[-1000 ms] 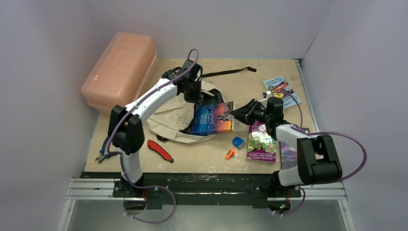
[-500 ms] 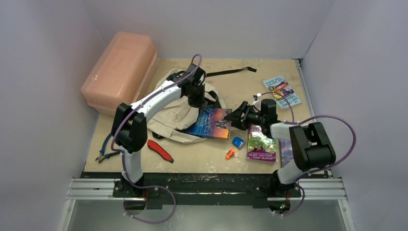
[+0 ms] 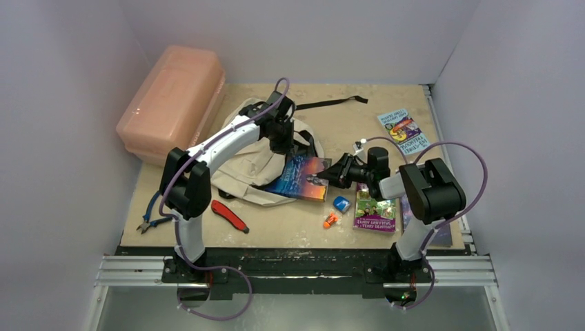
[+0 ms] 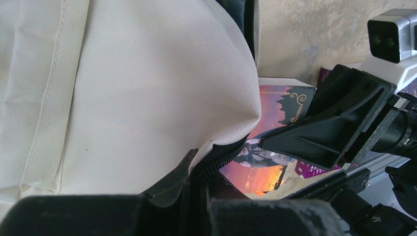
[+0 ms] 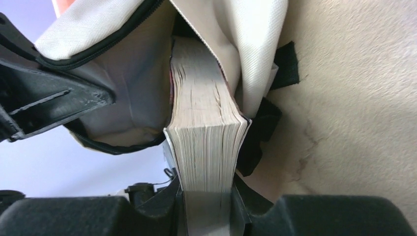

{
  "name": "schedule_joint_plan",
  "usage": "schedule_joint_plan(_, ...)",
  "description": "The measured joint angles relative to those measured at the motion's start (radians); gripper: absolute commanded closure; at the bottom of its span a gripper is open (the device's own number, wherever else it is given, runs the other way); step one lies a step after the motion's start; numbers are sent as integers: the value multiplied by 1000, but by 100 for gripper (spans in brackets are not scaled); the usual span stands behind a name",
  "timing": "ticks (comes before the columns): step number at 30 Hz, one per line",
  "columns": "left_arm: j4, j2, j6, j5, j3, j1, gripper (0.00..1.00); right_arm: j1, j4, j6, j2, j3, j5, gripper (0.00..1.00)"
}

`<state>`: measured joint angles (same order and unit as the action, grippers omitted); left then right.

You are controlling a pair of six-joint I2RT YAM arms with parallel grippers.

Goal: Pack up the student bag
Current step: Place the book in the student bag.

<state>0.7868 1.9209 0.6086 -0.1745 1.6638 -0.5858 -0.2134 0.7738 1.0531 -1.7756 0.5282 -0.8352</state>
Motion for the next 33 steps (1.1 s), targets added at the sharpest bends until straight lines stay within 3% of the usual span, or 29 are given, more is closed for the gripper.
schedule_joint_plan(1,0,0,-1,1,0,0,100,-1,8,9,3,-3,-3,99)
schedule_joint_plan(2,1,0,-5,3,0,0,100,-1,6,10,11,-3,-4,100)
schedule_joint_plan(5,13,-2,-28,22,3,-2,100,-3,-108,-12,89,5,9,100)
schedule_joint_plan(11,58,-52,-116,134,35,-7,100,-5,-562,-156,307,148,52,100)
schedule_joint_plan(14,74,-111,-156,193,49,-6,100,-5,-662,-149,344,203,56,100)
schedule_joint_plan(27,157,-195,-262,277,150,-15,100,-17,-438,362,349,172,130,100)
schedule_joint_plan(33,186,-195,-328,311,211,-53,100,-63,-311,496,243,246,161,100)
